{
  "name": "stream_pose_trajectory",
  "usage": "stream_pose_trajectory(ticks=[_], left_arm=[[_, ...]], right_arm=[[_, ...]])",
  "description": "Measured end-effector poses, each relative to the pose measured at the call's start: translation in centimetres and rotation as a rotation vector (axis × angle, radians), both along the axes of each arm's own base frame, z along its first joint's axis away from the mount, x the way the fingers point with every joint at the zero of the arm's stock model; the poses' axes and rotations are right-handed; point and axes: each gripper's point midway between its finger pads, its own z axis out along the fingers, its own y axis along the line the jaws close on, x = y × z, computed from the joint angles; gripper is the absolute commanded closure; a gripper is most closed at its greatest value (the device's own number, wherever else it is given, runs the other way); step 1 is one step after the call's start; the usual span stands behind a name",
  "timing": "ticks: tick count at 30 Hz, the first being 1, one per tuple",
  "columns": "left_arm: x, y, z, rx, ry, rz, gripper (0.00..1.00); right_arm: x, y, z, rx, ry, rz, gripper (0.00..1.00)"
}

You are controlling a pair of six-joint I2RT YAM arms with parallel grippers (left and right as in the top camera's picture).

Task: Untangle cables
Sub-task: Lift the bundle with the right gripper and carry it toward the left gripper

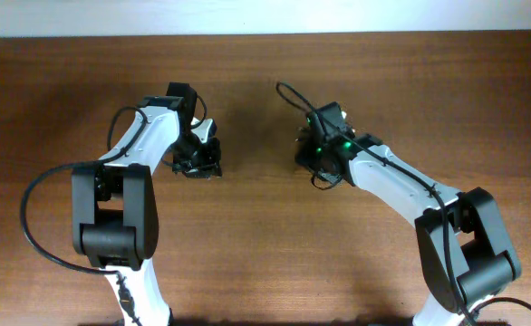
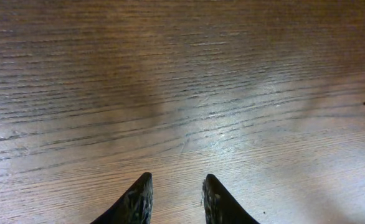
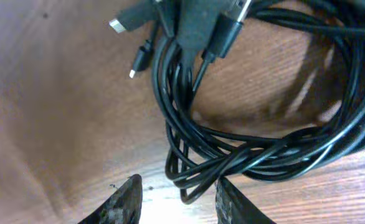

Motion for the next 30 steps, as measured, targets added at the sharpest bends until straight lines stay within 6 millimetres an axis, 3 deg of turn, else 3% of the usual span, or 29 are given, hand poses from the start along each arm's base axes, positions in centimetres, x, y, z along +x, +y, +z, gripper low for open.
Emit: stream_pose_trajectory(ticks=[5, 8, 13, 15, 19, 24, 25, 28, 30], left_arm=[[0.0, 0.0, 0.0, 0.0, -0.001, 0.0, 0.74], [0.1, 0.0, 0.0, -0.001, -0.003, 0.0, 0.73], [0.1, 0.0, 0.0, 0.0, -0.003, 0.0, 0.73], [0.1, 0.0, 0.0, 0.0, -0.003, 0.0, 0.73], [0.1, 0.0, 0.0, 0.0, -0.003, 0.0, 0.73], [0.1, 0.0, 0.0, 0.0, -0.003, 0.0, 0.73], [0.1, 0.0, 0.0, 0.0, -0.003, 0.0, 0.73], [0.1, 0.0, 0.0, 0.0, -0.003, 0.0, 0.81], [0.1, 0.0, 0.0, 0.001, -0.005, 0.001, 0.8]], right_arm=[[0.1, 0.0, 0.0, 0.01, 0.006, -0.057, 0.61], [0.1, 1.0, -0.5, 0.027, 0.009, -0.135, 0.62], [-0.4, 0.9, -3.2, 0.051, 0.094, -0.331, 0.95], [-0.2, 0.7, -3.1, 0.046, 0.085, -0.351, 0.96], [-0.5, 1.4, -3.1, 0.038, 0.078, -0.23, 0.96], [-2.9, 5.1, -1.7, 0.134, 0.095, 0.172, 0.96], [-3.8, 5.5, -1.2, 0.153, 0.111, 0.228, 0.95], [-6.7, 5.9, -0.8, 0.189, 0.194, 0.351, 0.78], [-8.9, 5.6, -0.9, 0.196, 0.263, 0.422, 0.53]])
